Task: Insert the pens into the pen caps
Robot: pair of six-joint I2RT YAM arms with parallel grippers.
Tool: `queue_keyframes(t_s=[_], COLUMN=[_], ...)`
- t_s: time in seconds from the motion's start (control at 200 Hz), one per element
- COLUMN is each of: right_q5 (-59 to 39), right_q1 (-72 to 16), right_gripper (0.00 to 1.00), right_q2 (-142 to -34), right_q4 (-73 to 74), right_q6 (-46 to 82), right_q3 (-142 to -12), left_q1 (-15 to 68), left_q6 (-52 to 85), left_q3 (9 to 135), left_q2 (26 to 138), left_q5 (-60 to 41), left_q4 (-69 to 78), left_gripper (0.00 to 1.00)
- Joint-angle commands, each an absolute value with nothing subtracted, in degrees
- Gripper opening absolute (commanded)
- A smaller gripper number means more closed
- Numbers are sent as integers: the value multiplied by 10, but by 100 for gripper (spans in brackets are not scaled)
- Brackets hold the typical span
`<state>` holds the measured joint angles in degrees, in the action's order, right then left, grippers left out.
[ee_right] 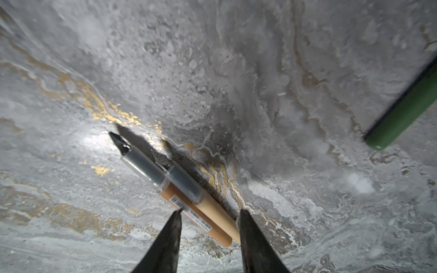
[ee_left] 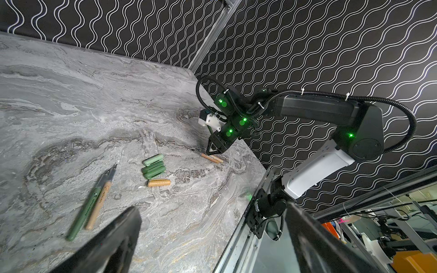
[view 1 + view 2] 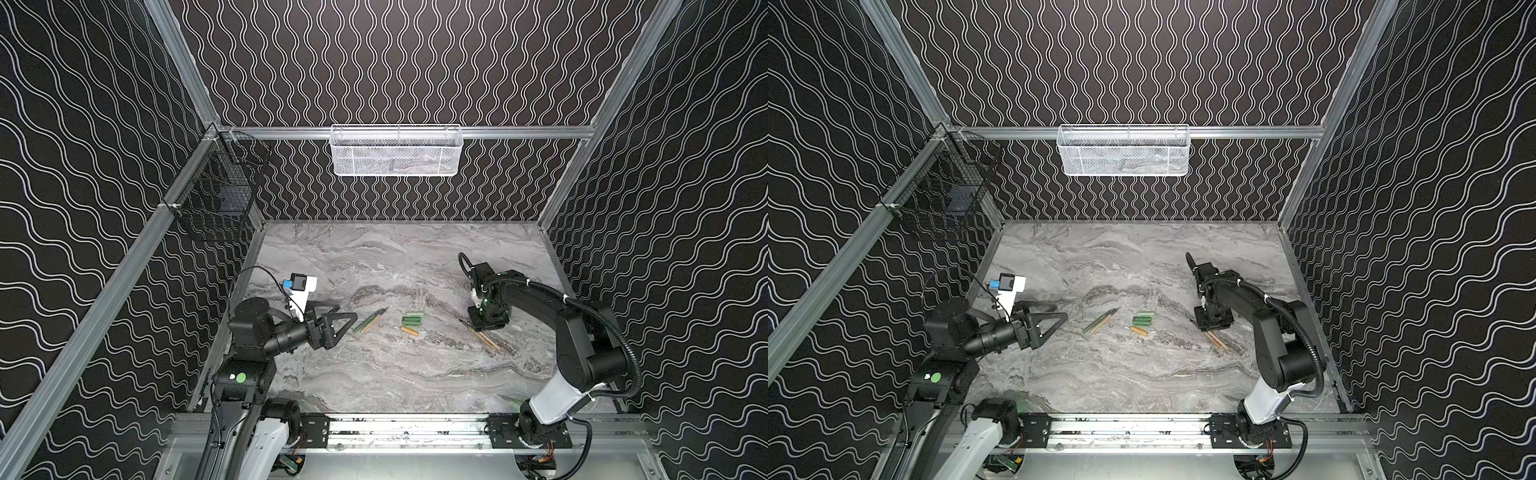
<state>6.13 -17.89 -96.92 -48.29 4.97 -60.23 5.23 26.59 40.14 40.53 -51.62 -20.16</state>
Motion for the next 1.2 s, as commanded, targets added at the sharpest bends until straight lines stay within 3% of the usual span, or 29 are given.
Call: queue_keyframes(t_s=[0.0, 0.4, 0.906, 1.196], right_q5=[67, 41, 75, 82], right_q1=[-178, -164, -149, -150], right_gripper=[42, 36, 32, 18], right_q2=[-981, -974, -1012, -1020], right_q4=[-483, -459, -464, -468], right_q6=[42, 34, 35, 35], right_q3=[-601, -595, -596, -599], left_q1=[50, 48, 48, 48], left_q6=[262, 263, 265, 265], left_q3=[401, 400, 399, 398], left_q2=[409, 411, 413, 413], left_q5=[-522, -523, -525, -523], left_q4=[-180, -178, -175, -175], left_gripper=[99, 98, 99, 99])
